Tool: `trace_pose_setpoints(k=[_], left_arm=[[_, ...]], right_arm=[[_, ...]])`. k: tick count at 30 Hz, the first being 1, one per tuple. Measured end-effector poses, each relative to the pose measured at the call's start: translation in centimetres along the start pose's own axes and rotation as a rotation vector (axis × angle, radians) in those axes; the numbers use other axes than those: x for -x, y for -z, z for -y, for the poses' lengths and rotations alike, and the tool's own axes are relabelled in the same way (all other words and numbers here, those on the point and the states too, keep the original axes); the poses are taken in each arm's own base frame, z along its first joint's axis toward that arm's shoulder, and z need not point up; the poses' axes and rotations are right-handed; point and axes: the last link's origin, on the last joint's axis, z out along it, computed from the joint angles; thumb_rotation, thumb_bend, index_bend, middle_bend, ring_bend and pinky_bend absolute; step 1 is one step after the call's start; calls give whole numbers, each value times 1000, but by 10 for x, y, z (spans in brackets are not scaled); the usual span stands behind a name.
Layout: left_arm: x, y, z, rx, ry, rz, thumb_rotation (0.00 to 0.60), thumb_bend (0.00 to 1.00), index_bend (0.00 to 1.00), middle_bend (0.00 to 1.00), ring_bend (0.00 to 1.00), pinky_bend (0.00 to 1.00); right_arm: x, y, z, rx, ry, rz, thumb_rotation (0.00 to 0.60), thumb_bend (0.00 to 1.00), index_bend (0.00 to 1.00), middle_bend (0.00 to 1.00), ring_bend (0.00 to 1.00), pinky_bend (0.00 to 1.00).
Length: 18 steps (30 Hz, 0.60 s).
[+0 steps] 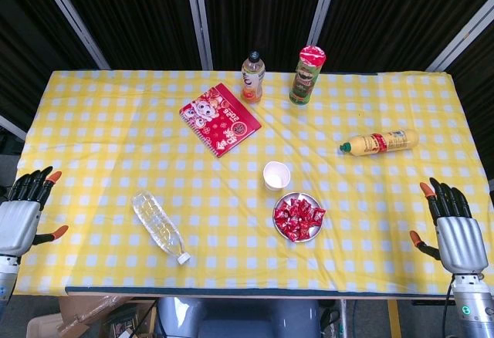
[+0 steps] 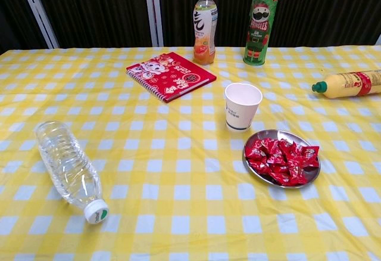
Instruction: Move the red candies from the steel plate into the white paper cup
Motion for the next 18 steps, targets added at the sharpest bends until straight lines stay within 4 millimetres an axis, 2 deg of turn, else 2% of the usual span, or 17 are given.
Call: trace_pose_setpoints(k=[5,8,11,13,16,18], left_arm=[[0,0,-1,1,1,-2,600,93,0,0,0,0],[0,0,-1,1,6,-1,600,93,0,0,0,0],[0,-1,-3,5,9,-3,600,93,0,0,0,0],[-1,-1,-3,5,11,-5,600,93,0,0,0,0],[-1,-1,-2,8,17,-11,600,93,0,0,0,0],[-2,-2,-1,10,15,-14,600,93,0,0,0,0]], right_arm=[[0,1,2,-4,-9,2,600,312,12,6,1,87],[0,1,6,-14,-21,3,600,312,21,51,56,229],[-2,0,14,-32,-43,-1,600,312,67,218,278,498],[-3,-3,22,-47,-61,-5,600,313,96,436,496,695],[-4,-8,36,-72,-80,-1,600,313,106,630,663,826],[-3,-12,44,-85,-89,15,600,313,106,699,721,871]])
